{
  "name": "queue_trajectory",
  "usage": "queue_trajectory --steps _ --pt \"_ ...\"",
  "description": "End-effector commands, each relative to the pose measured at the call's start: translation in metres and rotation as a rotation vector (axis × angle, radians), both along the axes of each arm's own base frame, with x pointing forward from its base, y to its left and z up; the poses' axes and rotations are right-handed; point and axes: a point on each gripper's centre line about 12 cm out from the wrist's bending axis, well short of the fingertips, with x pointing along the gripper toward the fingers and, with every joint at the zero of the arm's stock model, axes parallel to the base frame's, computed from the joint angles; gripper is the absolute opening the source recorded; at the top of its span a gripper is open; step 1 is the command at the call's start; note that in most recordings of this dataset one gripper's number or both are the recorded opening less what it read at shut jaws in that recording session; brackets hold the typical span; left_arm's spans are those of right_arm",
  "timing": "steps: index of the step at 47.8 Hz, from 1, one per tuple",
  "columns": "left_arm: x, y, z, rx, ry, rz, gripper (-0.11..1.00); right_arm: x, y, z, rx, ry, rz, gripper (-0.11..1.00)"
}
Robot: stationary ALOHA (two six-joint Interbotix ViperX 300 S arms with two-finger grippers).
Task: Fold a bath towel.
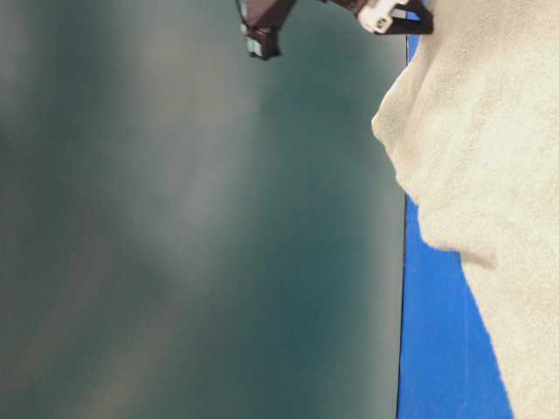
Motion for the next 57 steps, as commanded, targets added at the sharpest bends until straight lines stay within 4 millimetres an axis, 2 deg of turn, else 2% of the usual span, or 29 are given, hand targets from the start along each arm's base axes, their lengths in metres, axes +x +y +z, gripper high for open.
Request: queue_trajectory --steps 1,13,16,24,30,34,43,50,57 --pt "0.004 -0.001 0.006 -0.002 -0.026 -0.005 0.77 0.004 -0.005 -0.002 0.002 -0.013 0.007 0.66" --pt "0.004 -0.001 0.007 -0.001 -0.028 -0.006 0.77 -0.001 -0.005 -0.008 0.01 0.031 -0.015 0.63" --pt "0.004 -0.001 0.007 0.0 -0.029 -0.007 0.77 -0.002 -0.005 -0.008 0.01 0.038 -0.018 0.53" --pt "0.004 0.0 0.007 0.002 -0.027 -0.004 0.77 -0.003 -0.004 -0.008 0.014 0.033 -0.024 0.12" --pt "0.004 0.0 0.007 0.002 -0.027 -0.002 0.77 -0.003 -0.005 -0.005 0.008 0.028 -0.031 0.12" --pt "0.004 0.0 0.007 0.002 -0.027 -0.004 0.77 -0.001 -0.002 0.005 -0.005 0.002 -0.029 0.12" --pt "0.005 0.0 0.007 0.0 -0.029 -0.001 0.76 0.011 0.032 0.037 -0.014 -0.101 -0.02 0.12" --pt "0.005 0.0 0.007 0.002 -0.027 -0.004 0.76 0.029 0.074 0.069 -0.023 -0.152 0.019 0.12" --pt "0.005 0.0 0.007 0.004 -0.028 -0.005 0.76 0.05 0.118 0.081 0.015 -0.148 0.059 0.12"
